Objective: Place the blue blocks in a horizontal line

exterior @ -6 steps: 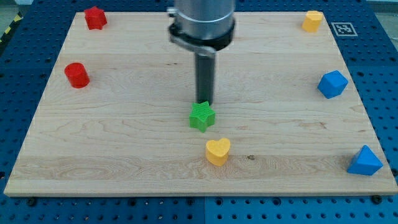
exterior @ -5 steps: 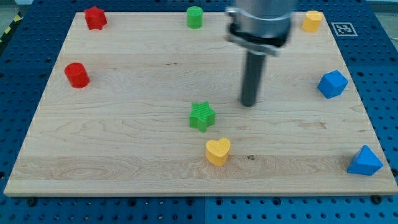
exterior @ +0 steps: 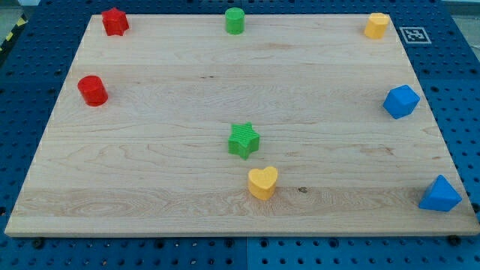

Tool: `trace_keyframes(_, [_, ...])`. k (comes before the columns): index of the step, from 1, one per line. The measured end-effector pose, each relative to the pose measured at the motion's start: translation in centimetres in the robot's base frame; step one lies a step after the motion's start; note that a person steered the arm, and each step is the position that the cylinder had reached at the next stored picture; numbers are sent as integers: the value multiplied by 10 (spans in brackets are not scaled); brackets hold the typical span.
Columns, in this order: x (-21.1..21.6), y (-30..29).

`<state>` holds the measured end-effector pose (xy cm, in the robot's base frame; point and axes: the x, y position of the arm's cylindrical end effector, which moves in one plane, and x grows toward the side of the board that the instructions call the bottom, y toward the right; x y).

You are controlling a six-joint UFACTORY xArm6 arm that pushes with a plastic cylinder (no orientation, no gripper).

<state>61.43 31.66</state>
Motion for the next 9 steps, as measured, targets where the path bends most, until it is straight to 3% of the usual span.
trace_keyframes(2, [-13,-66])
trace_keyframes(4, [-44,-82])
trace_keyframes(6, [-48,-136])
trace_keyframes(9, [-68,-170])
